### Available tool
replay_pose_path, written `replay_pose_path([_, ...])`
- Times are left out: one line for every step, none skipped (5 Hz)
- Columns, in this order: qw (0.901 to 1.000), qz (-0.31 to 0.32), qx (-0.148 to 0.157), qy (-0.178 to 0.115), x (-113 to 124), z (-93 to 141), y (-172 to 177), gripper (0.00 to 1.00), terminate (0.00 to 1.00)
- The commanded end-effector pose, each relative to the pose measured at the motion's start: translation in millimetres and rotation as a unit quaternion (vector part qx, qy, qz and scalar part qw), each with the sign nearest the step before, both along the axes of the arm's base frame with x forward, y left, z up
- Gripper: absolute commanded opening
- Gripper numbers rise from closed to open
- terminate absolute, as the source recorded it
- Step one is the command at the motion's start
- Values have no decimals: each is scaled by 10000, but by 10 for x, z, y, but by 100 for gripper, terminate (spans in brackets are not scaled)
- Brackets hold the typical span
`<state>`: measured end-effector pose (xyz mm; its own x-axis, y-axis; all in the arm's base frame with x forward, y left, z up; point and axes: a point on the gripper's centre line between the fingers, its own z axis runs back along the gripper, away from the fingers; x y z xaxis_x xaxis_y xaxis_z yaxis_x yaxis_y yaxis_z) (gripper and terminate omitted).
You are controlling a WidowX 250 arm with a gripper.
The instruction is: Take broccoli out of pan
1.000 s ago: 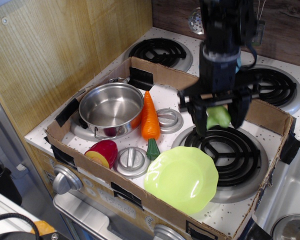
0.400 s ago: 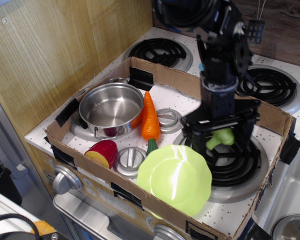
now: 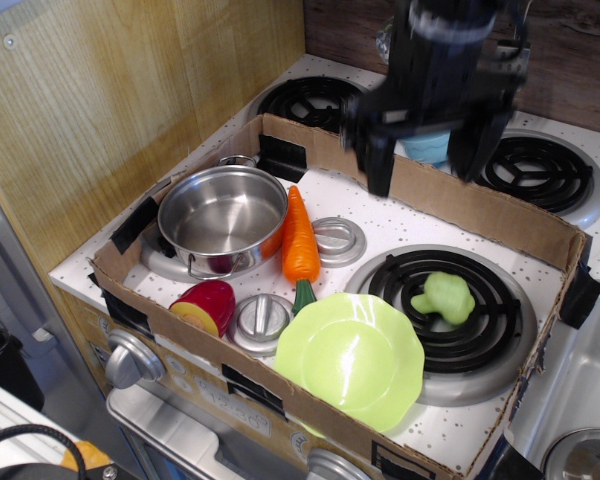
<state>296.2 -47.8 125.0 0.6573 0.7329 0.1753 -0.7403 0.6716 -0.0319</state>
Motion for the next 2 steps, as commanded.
replay_pose_path([9991,-12,-214,-352,19,403,70,100,0])
replay_pose_path([9988,-279,-329,-223,19,381,58,100,100])
